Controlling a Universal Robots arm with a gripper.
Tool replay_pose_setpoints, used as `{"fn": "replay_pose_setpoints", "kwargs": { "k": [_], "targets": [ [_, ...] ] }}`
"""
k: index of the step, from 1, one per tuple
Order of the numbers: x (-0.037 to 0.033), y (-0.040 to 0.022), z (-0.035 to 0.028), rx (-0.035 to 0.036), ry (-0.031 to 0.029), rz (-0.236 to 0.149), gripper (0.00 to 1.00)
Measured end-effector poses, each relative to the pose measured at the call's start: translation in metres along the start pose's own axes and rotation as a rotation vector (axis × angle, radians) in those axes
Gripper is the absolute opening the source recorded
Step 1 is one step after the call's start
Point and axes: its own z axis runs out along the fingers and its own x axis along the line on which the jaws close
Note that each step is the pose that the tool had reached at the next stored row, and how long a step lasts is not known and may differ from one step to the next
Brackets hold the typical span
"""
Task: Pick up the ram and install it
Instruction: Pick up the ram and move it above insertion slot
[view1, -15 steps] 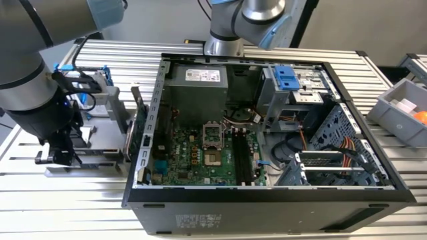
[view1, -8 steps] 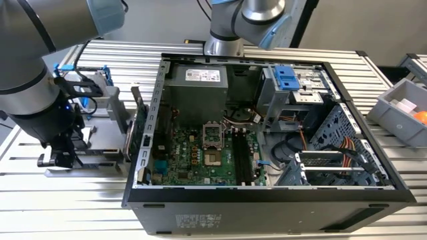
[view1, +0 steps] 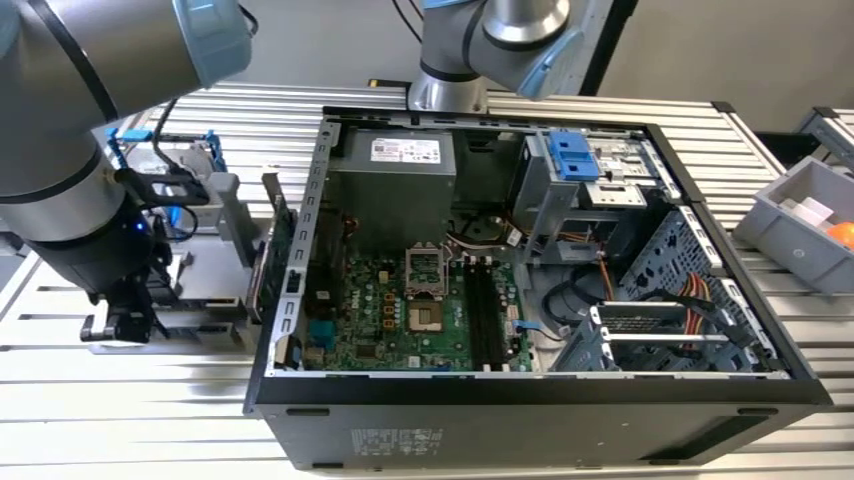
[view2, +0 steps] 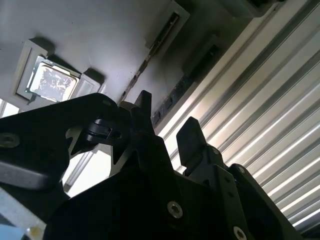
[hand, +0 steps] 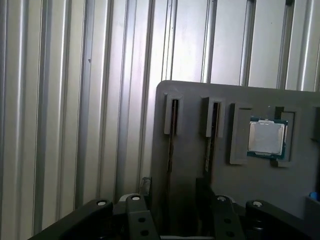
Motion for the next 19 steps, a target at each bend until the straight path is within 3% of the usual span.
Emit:
{"fn": "replay_pose_setpoints", "kwargs": {
  "k": [12,19],
  "targets": [
    [0.0007,0.0003,0.0200,0.0000,0.0000,0.001,1.00],
    [0.0008,0.0003,0.0231,-0.0001,0.0000,0.001,1.00]
  ]
}}
